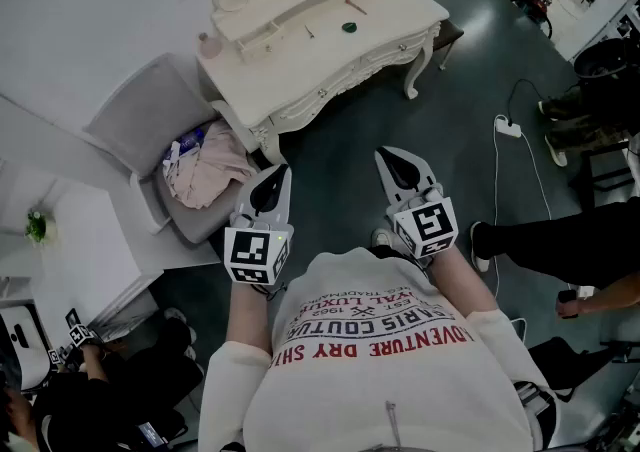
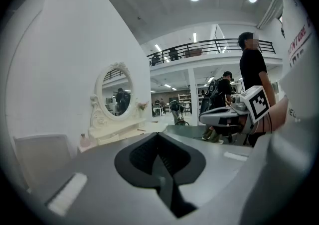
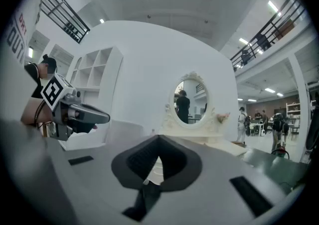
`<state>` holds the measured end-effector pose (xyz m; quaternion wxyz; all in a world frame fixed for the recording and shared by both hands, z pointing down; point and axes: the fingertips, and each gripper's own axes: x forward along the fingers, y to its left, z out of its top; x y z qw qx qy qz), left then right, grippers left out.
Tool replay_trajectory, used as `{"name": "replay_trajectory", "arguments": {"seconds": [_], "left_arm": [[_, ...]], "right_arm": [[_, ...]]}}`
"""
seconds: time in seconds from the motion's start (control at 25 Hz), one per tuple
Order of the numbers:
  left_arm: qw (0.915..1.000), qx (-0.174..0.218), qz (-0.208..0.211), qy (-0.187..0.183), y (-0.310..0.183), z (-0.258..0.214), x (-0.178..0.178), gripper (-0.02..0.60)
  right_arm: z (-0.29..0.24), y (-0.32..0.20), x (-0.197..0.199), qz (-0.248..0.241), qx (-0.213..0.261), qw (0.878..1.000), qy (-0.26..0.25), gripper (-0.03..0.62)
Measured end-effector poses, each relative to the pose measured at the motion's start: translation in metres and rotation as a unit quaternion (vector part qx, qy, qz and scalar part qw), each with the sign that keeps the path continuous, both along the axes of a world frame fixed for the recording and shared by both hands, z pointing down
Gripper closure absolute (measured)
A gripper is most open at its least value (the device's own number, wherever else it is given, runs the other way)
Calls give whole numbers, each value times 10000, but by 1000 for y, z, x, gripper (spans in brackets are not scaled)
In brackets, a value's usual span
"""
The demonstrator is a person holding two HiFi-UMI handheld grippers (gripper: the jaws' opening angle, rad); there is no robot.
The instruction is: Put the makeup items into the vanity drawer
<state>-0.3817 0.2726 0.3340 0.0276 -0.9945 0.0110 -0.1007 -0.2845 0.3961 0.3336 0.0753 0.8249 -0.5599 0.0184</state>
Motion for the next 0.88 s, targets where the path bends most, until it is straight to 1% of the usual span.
{"name": "replay_trajectory", "arguments": {"seconds": [0.24, 0.36, 0.52, 0.72, 0.88], "left_arm": [[9998, -159, 60, 123, -2, -2, 5, 571], [9997, -161, 118, 117, -1, -2, 9, 571], [9996, -142, 189, 133, -6, -2, 13, 571], [9998, -135, 145, 14, -17, 7, 14, 571], [9997, -222, -21, -86, -28, 18, 21, 571]], "right_arm": [[3, -5, 3, -30, 0, 10000, 2, 586], [2, -6, 6, 1, 21, 10000, -26, 586], [3, -12, 13, 158, 119, 9997, -121, 586], [13, -22, 22, 228, -33, 9995, -216, 585], [22, -34, 34, 114, -151, 9995, -234, 585]]}}
